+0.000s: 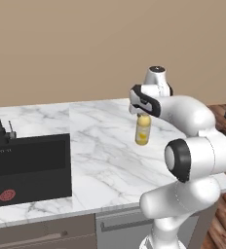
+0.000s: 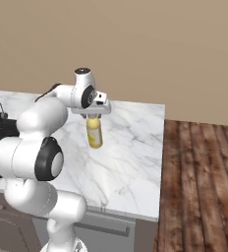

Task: Move the drinks to the dining counter.

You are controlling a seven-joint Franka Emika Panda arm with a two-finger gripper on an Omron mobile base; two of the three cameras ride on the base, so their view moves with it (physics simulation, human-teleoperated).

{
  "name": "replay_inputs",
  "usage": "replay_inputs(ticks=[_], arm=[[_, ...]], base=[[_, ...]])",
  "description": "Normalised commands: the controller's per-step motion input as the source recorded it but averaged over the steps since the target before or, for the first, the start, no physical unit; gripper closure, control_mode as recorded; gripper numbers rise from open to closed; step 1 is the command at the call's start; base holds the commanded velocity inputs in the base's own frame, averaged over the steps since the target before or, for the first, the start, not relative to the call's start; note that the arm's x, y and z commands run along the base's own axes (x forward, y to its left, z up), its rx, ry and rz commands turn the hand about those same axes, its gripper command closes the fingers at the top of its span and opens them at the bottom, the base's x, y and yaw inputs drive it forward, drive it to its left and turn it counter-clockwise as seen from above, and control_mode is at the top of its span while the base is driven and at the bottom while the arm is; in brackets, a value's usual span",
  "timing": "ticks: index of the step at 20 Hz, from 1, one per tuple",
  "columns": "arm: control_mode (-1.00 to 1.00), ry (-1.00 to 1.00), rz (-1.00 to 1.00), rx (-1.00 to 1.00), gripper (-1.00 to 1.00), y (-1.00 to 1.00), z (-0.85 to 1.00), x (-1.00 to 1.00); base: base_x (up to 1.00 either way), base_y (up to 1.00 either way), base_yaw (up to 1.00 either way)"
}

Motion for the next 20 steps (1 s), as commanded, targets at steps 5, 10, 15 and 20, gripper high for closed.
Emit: replay_inputs(ticks=[5, 10, 15, 20], arm=[[-1.0, 0.0, 0.0, 0.0, 1.0, 0.0, -0.29, 0.26], [-1.0, 0.01, 0.0, 0.01, 1.0, 0.0, -0.29, 0.17], [-1.0, 0.0, 0.0, 0.0, 1.0, 0.0, -0.28, 0.09], [-1.0, 0.0, 0.0, 0.0, 1.0, 0.0, -0.28, 0.1]], base=[[0.0, 0.0, 0.0], [0.0, 0.0, 0.0], [0.0, 0.0, 0.0], [0.0, 0.0, 0.0]])
